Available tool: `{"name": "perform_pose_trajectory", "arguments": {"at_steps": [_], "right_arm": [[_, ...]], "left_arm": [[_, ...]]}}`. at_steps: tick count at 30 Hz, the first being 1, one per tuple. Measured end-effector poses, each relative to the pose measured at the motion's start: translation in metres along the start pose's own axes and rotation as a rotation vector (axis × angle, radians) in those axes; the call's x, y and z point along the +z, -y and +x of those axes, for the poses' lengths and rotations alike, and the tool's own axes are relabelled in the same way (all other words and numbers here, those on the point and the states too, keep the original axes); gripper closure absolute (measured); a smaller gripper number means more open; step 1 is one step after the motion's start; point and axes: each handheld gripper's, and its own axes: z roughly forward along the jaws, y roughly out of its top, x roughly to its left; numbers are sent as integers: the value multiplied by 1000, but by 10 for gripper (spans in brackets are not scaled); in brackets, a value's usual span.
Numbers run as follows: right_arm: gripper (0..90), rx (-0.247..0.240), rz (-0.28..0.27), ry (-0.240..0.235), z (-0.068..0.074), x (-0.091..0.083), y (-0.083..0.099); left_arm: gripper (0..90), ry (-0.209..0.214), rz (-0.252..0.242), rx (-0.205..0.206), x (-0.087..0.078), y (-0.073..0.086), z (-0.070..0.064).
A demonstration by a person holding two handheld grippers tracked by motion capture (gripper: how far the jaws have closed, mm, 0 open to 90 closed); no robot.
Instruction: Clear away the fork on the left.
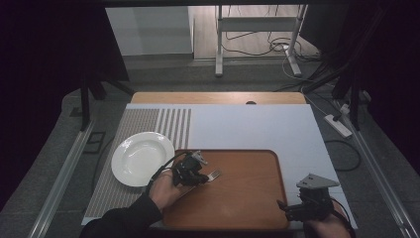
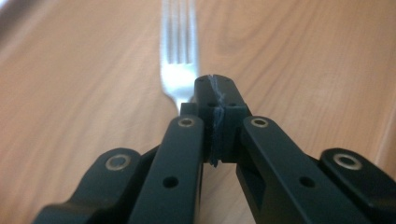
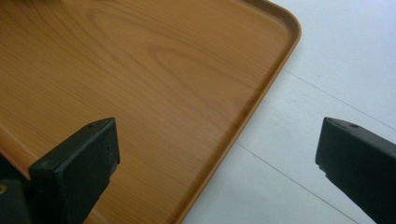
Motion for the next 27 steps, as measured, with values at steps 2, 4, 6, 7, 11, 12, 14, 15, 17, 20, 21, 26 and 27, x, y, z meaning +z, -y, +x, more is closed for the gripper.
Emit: {"name": "perform_pose_trajectory", "arguments": {"at_steps": [2,4,6,7,11,12,14,15,17,20,21,26,27], "right_arm": [[4,1,-1,-1,0,0,0],[3,0,-2,0,0,0,0],[4,1,-2,0,0,0,0],[4,0,-2,0,0,0,0],[4,0,-2,-1,0,0,0],[4,-1,-3,-1,0,0,0],[4,-1,-3,-1,0,0,0],[4,-1,-3,-1,0,0,0],[3,-1,-3,-1,0,0,0],[3,0,-2,-2,0,0,0],[4,0,-2,-2,0,0,0],[4,1,-1,-4,0,0,0],[4,1,-1,-4,0,0,0]], "left_arm": [[893,-6,24,-1,8,0,0],[893,-15,38,-3,11,1,2],[892,-22,44,-10,13,3,5],[892,-27,45,-14,13,4,6],[892,-51,47,-36,10,8,12],[892,-54,43,-44,9,10,14],[892,-54,35,-66,7,13,18],[892,-57,32,-76,6,15,20],[892,-57,28,-90,4,18,24],[891,-49,21,-113,2,23,30],[891,-49,20,-121,1,24,32],[883,-54,19,-152,-5,32,41],[879,-56,18,-156,-6,33,42]]}}
